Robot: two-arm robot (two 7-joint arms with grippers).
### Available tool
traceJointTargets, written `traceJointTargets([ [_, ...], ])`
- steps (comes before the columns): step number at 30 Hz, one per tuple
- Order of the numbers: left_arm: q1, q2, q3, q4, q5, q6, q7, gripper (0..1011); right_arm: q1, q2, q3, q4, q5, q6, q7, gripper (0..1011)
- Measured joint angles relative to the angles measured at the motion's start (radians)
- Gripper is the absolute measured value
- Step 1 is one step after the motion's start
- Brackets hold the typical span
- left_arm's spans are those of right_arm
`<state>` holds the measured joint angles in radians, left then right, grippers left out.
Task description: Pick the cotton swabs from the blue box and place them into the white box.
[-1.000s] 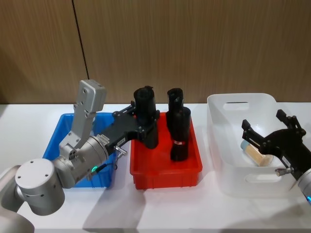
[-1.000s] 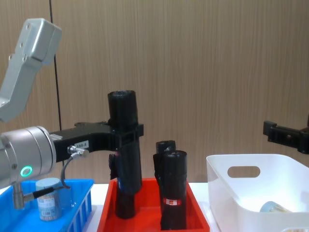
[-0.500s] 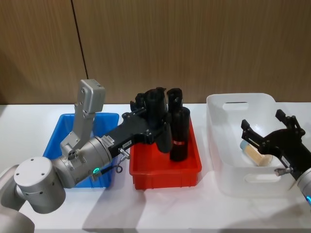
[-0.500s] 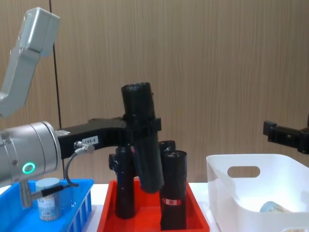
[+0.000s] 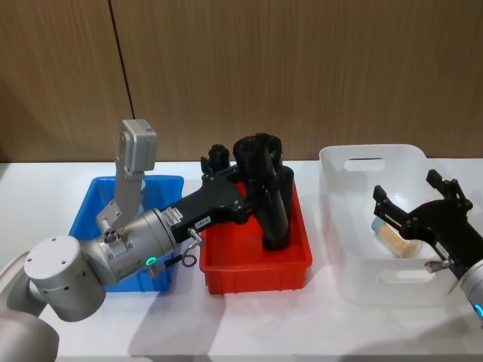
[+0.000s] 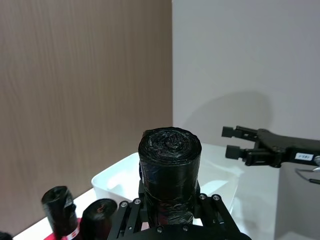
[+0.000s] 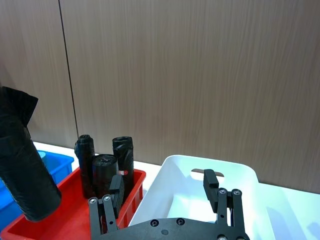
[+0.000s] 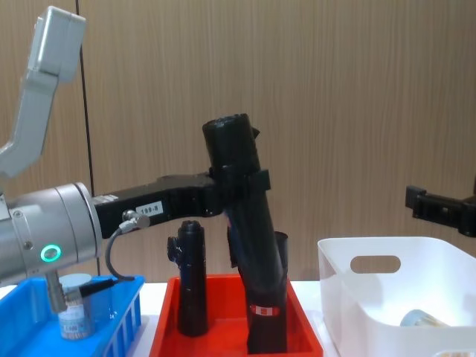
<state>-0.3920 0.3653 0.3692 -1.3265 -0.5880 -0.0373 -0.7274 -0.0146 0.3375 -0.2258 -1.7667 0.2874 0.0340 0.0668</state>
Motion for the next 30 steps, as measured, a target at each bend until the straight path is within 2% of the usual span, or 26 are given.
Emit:
traceJointTargets([
  [13,-0.045,-0.018,0.0,0.054,-0.038,0.01,-0.106,470,0.0,0.0,0.0,0.0,0.0,0.0,0.0,1002],
  [30,-0.072,-0.023,0.012,0.074,-0.011,0.082,-0.158,470,0.0,0.0,0.0,0.0,0.0,0.0,0.0,1002],
])
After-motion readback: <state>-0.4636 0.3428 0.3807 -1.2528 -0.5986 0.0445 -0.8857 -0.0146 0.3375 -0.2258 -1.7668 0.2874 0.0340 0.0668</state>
